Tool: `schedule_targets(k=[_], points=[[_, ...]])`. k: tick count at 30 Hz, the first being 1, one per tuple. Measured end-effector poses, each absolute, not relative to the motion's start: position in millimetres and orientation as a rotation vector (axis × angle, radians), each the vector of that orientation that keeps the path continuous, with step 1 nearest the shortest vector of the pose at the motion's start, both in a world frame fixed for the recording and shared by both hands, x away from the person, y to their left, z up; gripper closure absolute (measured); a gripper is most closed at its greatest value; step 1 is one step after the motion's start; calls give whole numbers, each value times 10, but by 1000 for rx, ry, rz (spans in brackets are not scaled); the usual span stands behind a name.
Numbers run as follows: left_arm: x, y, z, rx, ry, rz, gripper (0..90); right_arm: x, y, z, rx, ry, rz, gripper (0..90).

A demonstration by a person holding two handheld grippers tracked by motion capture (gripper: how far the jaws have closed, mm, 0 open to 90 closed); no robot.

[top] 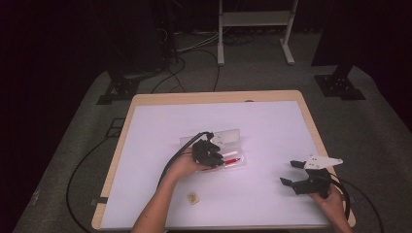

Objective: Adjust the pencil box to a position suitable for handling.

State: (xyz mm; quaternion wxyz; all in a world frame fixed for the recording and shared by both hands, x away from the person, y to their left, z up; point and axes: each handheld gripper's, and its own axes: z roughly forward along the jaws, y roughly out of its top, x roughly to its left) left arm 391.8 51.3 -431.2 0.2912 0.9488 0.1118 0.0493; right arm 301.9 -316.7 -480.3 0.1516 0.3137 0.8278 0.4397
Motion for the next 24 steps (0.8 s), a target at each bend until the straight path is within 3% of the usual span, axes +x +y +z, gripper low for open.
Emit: schedule_targets(k=[24], points=[[3650, 610, -4175, 2462, 264, 96, 617, 3020, -3165, -4803, 904, 2376, 1257, 178]])
